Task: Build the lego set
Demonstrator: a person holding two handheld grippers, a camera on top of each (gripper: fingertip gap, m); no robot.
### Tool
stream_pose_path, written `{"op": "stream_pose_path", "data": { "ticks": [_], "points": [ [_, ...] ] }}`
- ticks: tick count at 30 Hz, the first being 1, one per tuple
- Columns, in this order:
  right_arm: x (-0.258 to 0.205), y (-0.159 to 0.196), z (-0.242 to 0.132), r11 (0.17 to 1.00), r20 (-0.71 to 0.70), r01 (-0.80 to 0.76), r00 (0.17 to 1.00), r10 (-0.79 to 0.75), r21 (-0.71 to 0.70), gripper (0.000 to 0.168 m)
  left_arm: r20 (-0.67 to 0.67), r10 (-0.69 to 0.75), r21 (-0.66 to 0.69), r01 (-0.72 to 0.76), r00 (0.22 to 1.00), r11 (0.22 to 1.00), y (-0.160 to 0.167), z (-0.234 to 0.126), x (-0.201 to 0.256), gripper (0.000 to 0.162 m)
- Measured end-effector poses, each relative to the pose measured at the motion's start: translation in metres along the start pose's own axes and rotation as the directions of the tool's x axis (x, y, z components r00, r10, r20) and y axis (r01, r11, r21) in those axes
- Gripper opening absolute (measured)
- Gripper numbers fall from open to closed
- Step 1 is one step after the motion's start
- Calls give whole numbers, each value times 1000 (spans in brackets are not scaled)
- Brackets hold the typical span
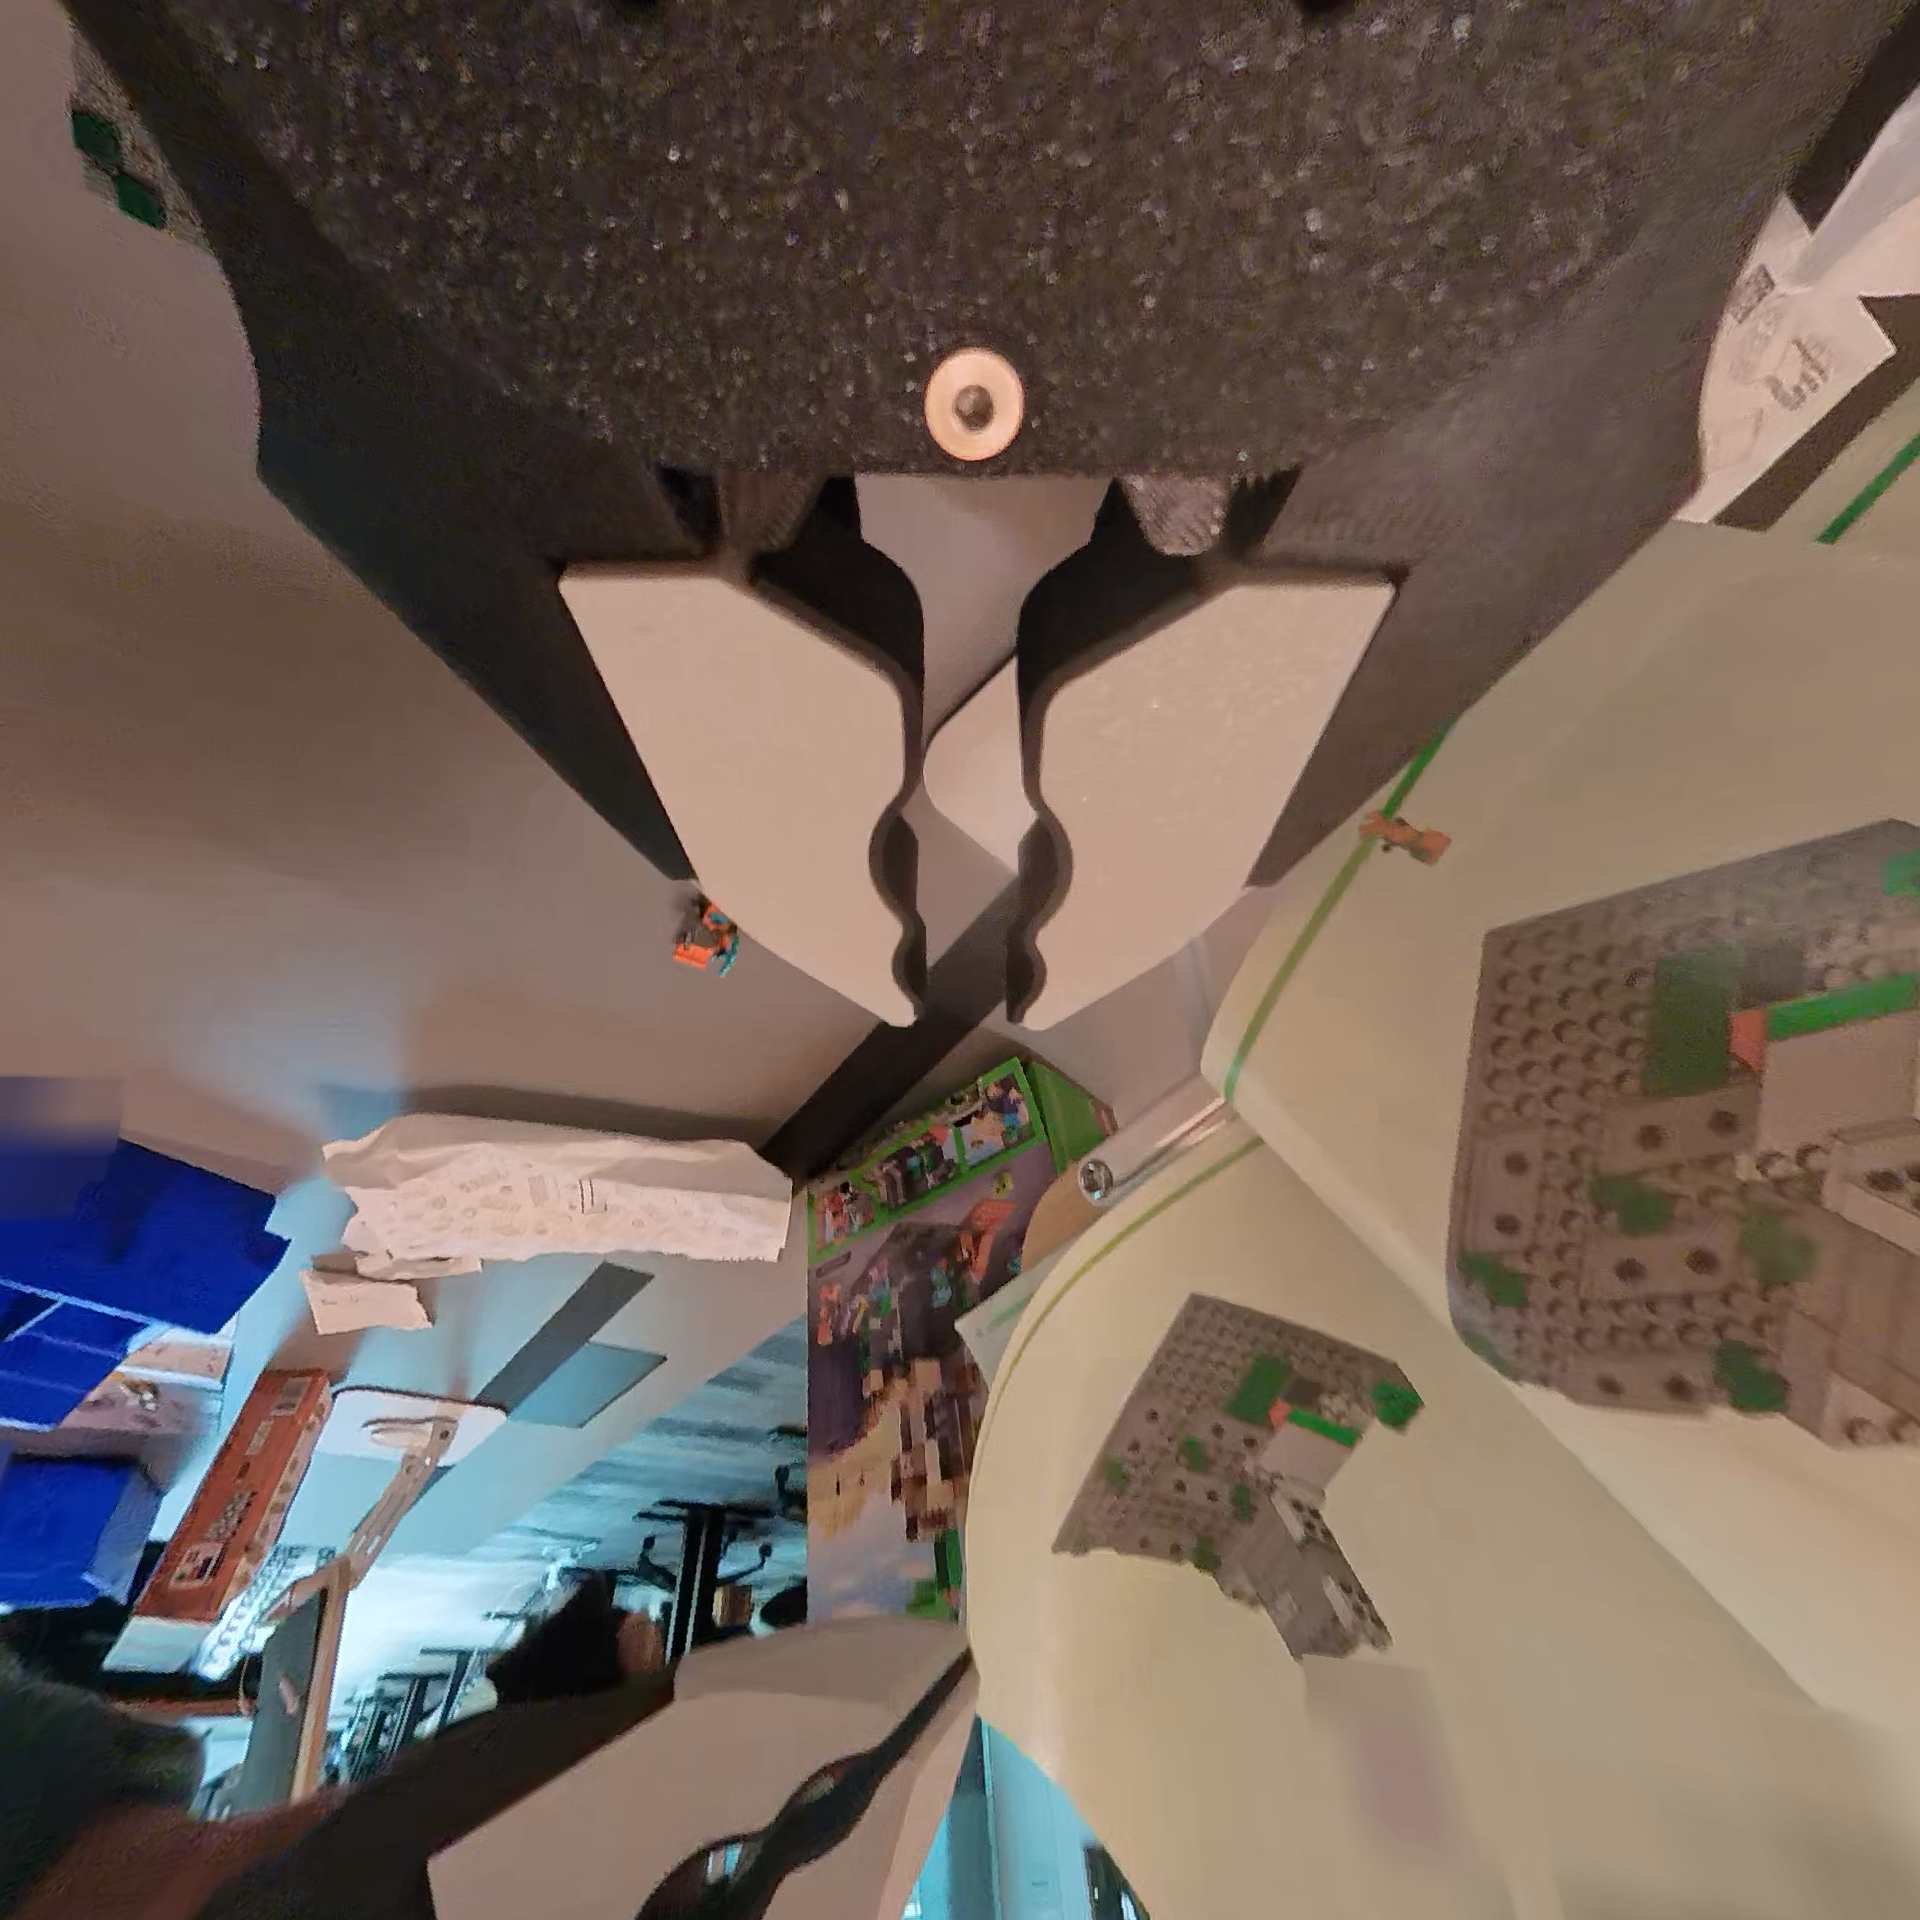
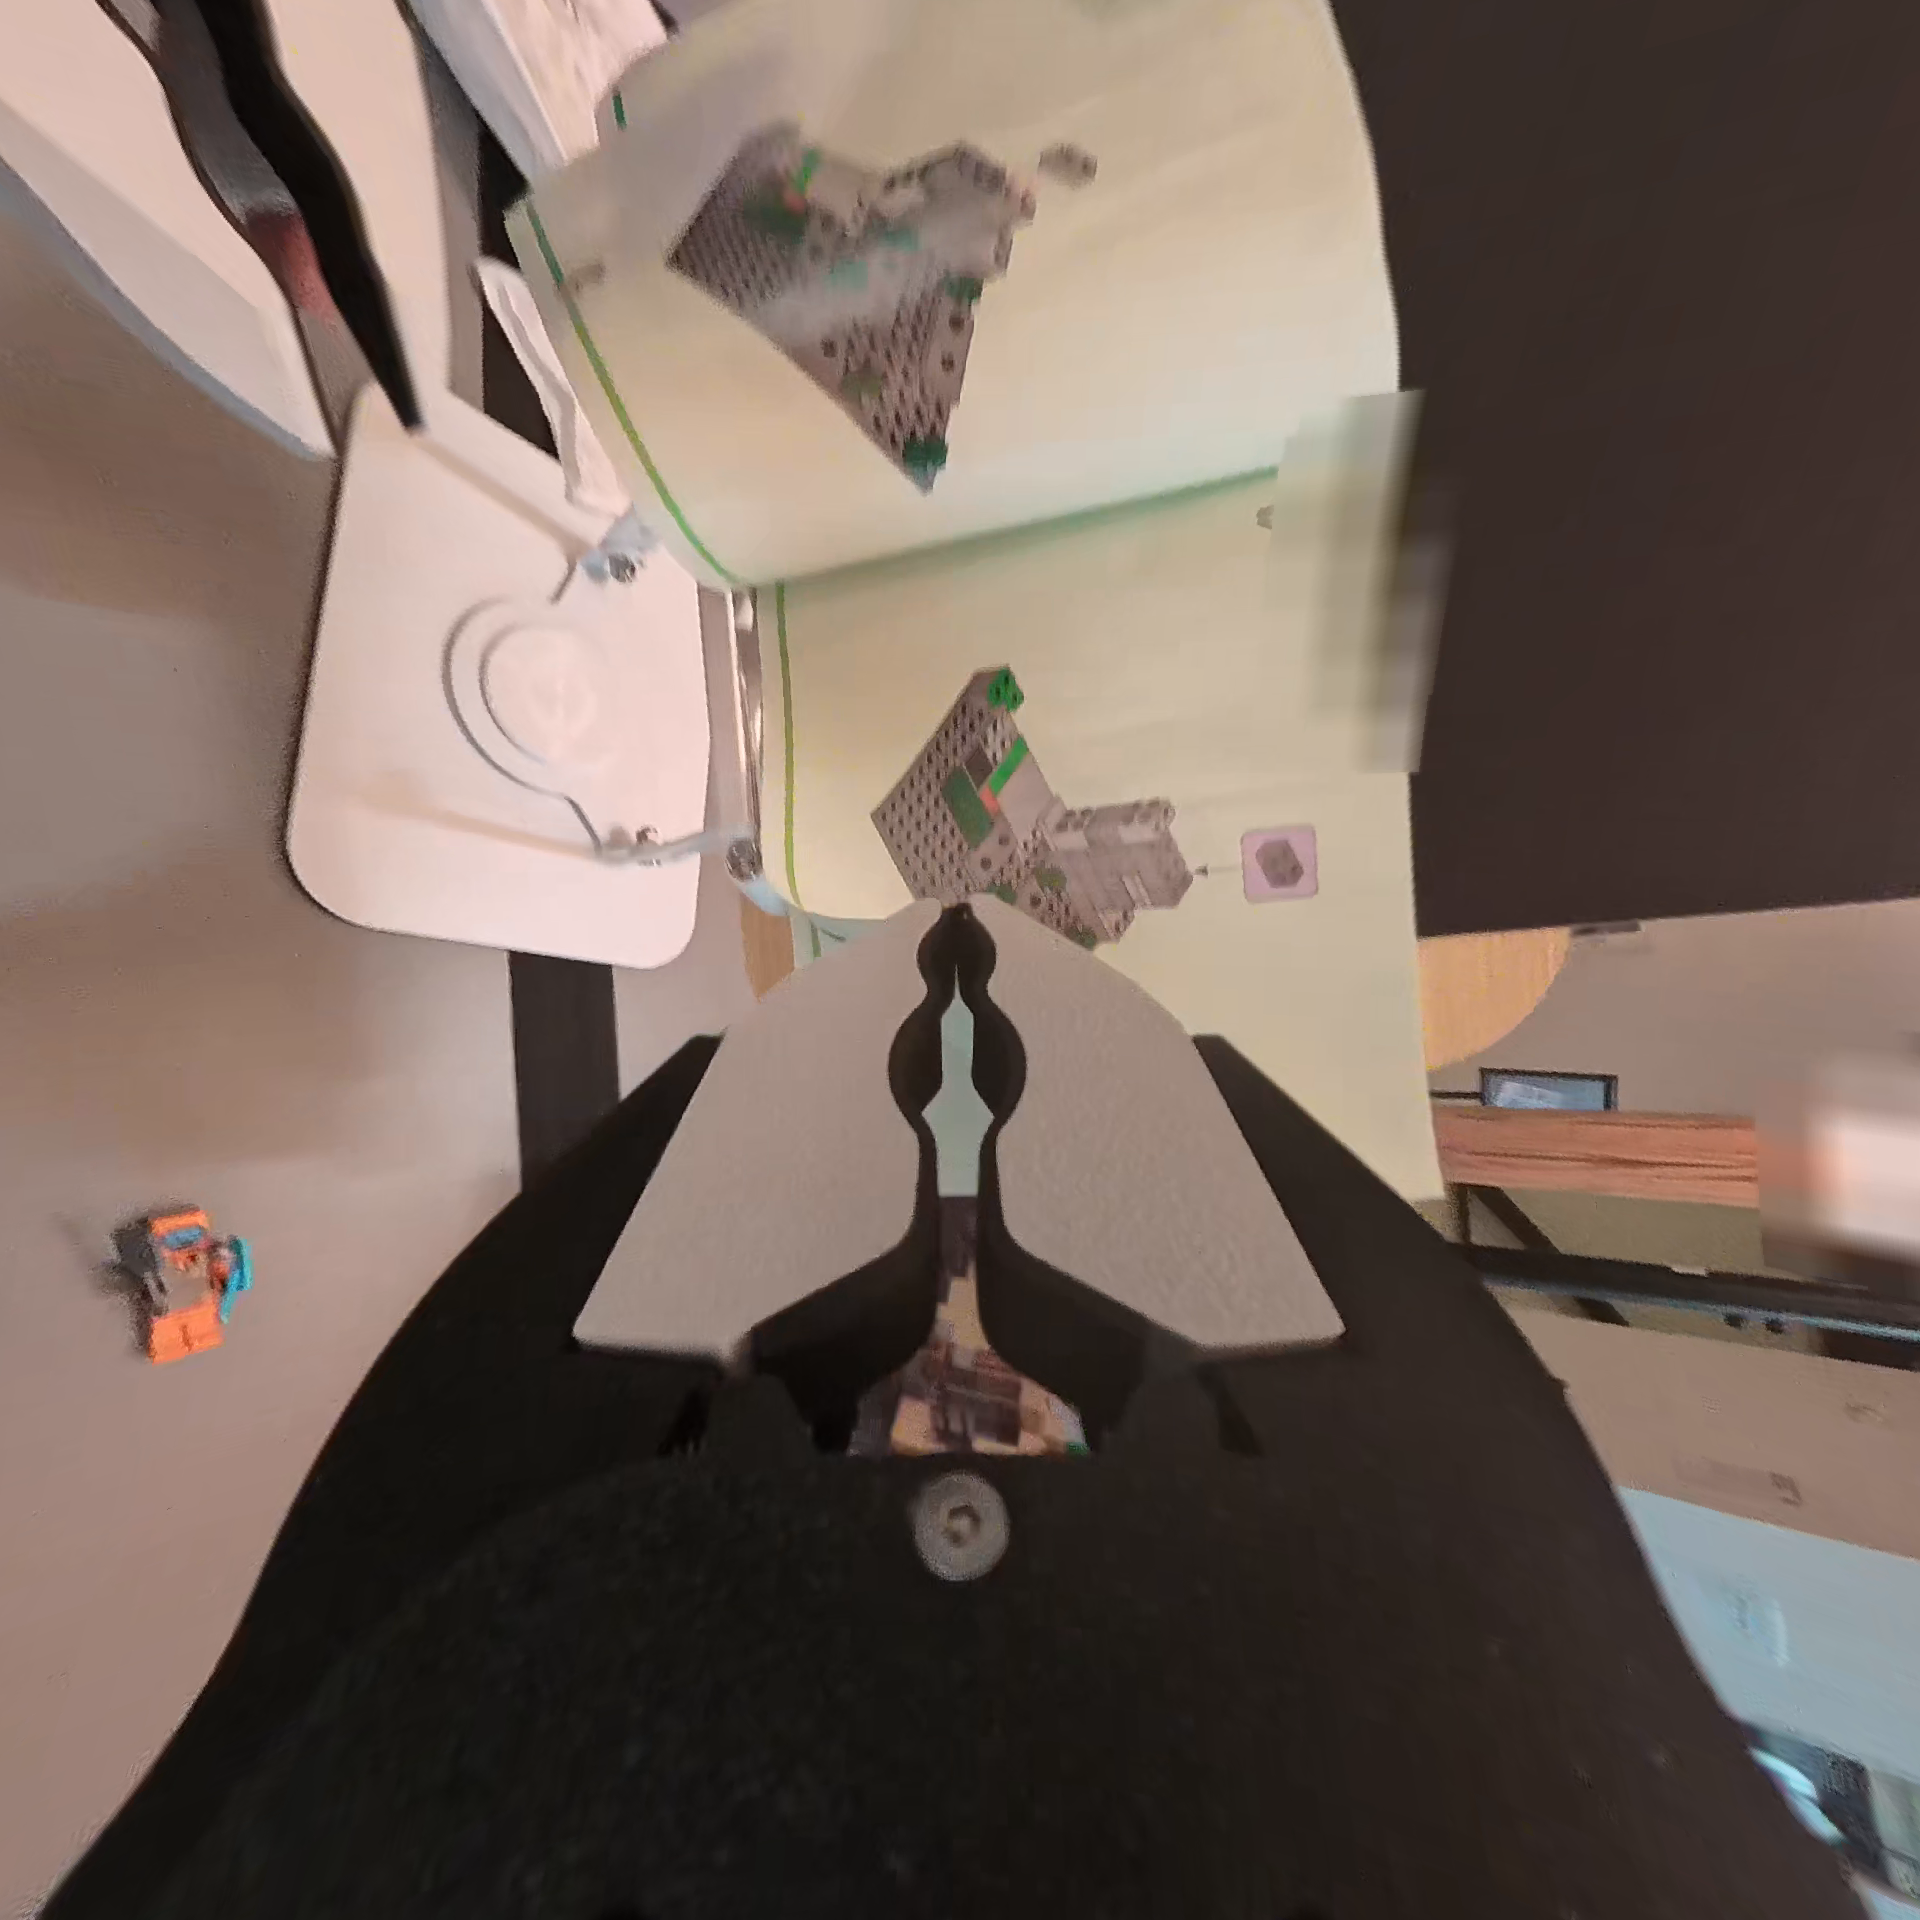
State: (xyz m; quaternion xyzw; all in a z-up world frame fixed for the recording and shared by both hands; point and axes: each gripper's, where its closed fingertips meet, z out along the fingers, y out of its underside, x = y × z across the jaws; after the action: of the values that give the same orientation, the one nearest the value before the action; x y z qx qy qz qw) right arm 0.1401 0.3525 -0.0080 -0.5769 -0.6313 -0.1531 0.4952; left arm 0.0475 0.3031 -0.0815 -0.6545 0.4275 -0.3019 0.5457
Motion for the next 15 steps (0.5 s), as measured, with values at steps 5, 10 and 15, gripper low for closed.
{"op": "stream_pose_path", "data": {
  "ticks": [5,10,15],
  "points": [
    [-2,-28,-3,994,31,-61,998,59,89,0,15,19,79,-20,1000,997,-29,4,0,17],
    [-1,-46,-5,979,59,-124,991,116,159,0,18,79,98,-80,997,992,-58,32,-4,22],
    [2,-56,-12,957,77,-183,982,170,224,0,-23,180,133,-176,983,975,-76,59,1,20]
  ]
}}
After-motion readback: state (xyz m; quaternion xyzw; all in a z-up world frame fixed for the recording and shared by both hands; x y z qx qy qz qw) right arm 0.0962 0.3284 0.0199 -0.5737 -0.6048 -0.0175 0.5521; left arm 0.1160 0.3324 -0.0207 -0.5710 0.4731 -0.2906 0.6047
